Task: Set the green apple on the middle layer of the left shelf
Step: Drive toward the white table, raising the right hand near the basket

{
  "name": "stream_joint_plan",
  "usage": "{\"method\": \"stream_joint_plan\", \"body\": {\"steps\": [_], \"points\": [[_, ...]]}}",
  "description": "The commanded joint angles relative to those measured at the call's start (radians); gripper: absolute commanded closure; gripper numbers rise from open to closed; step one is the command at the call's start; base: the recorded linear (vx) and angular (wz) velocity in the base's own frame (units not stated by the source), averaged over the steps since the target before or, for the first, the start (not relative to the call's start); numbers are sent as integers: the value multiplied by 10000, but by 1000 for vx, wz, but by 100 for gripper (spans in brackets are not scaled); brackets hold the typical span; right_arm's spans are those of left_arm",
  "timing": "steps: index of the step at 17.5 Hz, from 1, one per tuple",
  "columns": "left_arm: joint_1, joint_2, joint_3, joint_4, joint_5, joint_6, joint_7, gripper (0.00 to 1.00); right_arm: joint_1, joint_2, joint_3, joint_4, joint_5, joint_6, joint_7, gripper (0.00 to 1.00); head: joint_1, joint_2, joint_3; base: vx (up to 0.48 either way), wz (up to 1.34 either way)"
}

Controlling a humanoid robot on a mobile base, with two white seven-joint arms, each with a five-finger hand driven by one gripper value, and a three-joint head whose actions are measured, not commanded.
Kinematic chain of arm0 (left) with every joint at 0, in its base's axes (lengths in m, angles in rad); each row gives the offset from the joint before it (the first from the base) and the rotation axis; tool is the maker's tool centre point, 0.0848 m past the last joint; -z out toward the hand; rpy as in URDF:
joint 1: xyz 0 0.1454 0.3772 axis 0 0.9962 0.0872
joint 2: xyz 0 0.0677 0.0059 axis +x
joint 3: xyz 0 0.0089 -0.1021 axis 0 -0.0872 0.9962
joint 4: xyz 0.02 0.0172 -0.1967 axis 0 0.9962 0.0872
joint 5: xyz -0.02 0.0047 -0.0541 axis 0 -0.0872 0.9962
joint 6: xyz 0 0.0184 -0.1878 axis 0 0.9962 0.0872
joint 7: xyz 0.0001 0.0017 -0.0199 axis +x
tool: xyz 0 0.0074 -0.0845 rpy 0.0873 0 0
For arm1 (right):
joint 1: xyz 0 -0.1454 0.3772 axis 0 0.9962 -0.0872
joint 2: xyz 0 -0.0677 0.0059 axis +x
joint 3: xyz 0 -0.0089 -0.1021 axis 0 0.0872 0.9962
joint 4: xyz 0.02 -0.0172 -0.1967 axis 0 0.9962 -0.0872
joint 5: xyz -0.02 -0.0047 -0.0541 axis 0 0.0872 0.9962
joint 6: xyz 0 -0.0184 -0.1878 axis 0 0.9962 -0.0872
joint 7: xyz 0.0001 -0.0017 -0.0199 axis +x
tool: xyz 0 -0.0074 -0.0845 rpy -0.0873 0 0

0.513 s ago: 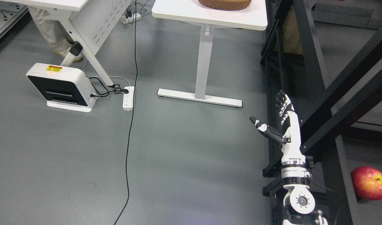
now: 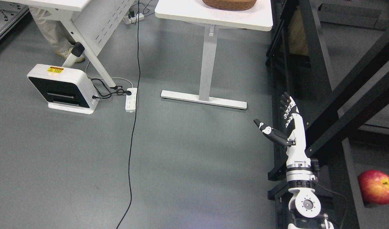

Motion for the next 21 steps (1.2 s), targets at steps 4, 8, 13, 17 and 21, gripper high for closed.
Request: {"method": "stream_joint_plan", "body": {"steps": [4, 8, 13, 17, 21], "points": [[0, 175, 0, 0, 0, -3, 4, 0, -609, -1057, -187, 2, 6644, 121, -93, 2, 0, 0, 0, 5, 7], [0, 175, 0, 0, 0, -3, 4, 0, -594, -1181, -187, -44, 6628, -247, 15, 1, 0, 1, 0, 61, 117], [0, 175, 0, 0, 0, -3, 4, 0, -655, -1289, -249, -44, 6644, -1030, 46, 0, 0, 1, 0, 147, 230], [0, 175, 0, 0, 0, -3, 4, 0, -1191, -1304, -203, -14, 6751, -386, 429, 2, 0, 1, 0, 246, 73], [0, 175, 0, 0, 0, -3, 4, 0, -1575, -1243, -172, 48, 6767, 28, 444, 3, 0, 1, 0, 280, -65]]}}
